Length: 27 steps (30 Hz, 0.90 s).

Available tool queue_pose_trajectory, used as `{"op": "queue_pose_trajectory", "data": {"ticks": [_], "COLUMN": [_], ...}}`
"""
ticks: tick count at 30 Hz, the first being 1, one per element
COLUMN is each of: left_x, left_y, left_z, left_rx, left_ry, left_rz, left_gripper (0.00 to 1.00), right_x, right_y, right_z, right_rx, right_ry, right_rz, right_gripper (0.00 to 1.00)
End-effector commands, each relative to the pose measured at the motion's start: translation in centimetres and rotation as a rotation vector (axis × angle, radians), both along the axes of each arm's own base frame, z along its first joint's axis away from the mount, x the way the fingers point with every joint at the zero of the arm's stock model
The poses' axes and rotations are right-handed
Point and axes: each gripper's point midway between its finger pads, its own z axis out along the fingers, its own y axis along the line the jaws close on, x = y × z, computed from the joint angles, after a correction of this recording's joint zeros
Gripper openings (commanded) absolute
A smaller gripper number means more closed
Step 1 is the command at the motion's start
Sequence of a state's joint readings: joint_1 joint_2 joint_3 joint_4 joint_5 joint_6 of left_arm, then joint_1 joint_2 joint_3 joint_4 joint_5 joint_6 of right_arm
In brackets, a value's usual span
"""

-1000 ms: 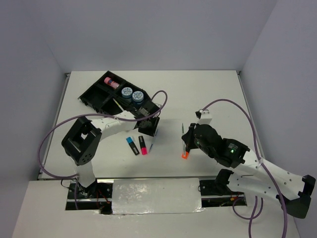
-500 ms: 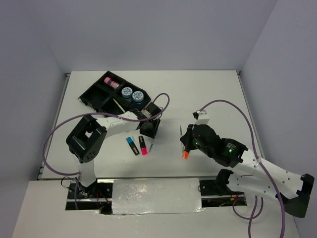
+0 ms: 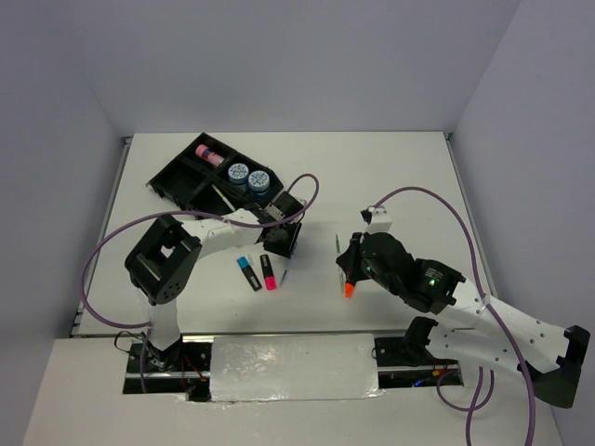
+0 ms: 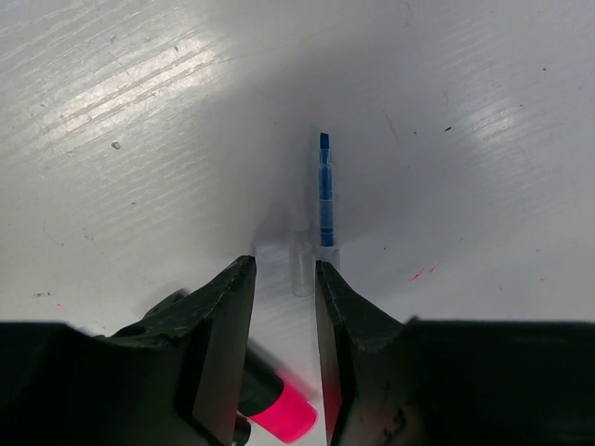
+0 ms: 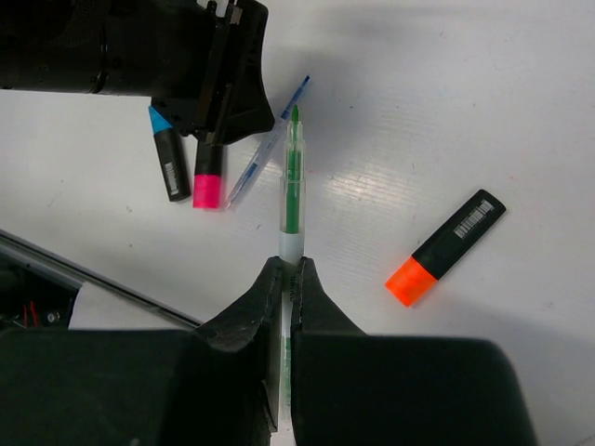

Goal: Sort the stationery into containers
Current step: Pick up the pen cap from the center of the board.

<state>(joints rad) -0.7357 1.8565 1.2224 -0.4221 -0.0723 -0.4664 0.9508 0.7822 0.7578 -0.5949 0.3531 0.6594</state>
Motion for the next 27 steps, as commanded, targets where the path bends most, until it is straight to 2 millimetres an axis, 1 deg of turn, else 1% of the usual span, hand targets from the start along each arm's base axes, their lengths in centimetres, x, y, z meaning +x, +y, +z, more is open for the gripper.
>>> {"op": "queue_pose_trajectory", "data": {"ticks": [1, 9, 13, 16, 18, 19, 20, 21, 23, 24, 25, 26, 27], "left_x": [0.6, 0.7, 0.7, 0.4, 0.4, 0.3, 0.2, 0.3, 0.4, 0.6, 0.7, 0.8, 1.0], "left_y": [-0.4, 0.0, 0.2, 0.3, 0.1, 0.0, -0.2, -0.5, -1.2, -1.7, -2.1, -2.8, -3.1], "left_z": [-0.3, -1.1, -1.5, -1.8, -1.3, -1.1, -0.6, 0.6, 2.4, 4.7, 6.1, 9.1, 10.6], "left_rx": [0.007, 0.031, 0.044, 0.047, 0.031, 0.024, 0.007, -0.022, -0.075, -0.132, -0.171, -0.256, -0.300], "left_ry": [-0.017, -0.013, -0.007, 0.002, 0.000, 0.000, 0.001, -0.017, -0.037, -0.074, -0.095, -0.145, -0.176], "left_rz": [-0.014, -0.004, 0.000, 0.000, 0.002, 0.003, 0.000, 0.002, 0.000, 0.008, 0.012, 0.023, 0.034], "left_gripper": [0.44, 0.41, 0.28, 0.14, 0.06, 0.05, 0.03, 0.00, 0.00, 0.00, 0.00, 0.00, 0.00], "right_x": [0.3, 0.3, 0.3, 0.3, 0.3, 0.2, 0.2, 0.1, 0.1, -0.3, -0.4, -0.7, -0.6], "right_y": [0.3, 0.3, 0.5, 0.6, 0.8, 0.9, 1.0, 1.3, 1.9, 2.2, 2.5, 3.1, 3.2], "right_z": [0.5, 0.7, 0.8, 0.7, 0.6, 0.6, 0.7, 0.6, 1.0, 0.6, 0.7, 0.7, 0.8], "right_rx": [0.017, 0.023, 0.031, 0.027, 0.031, 0.036, 0.041, 0.061, 0.097, 0.110, 0.126, 0.166, 0.185], "right_ry": [-0.026, -0.031, -0.034, -0.029, -0.028, -0.031, -0.035, -0.041, -0.069, -0.067, -0.076, -0.089, -0.100], "right_rz": [0.005, 0.009, 0.015, 0.021, 0.027, 0.030, 0.037, 0.056, 0.078, 0.104, 0.124, 0.151, 0.149], "right_gripper": [0.00, 0.00, 0.00, 0.00, 0.00, 0.00, 0.00, 0.00, 0.00, 0.00, 0.00, 0.00, 0.00]}}
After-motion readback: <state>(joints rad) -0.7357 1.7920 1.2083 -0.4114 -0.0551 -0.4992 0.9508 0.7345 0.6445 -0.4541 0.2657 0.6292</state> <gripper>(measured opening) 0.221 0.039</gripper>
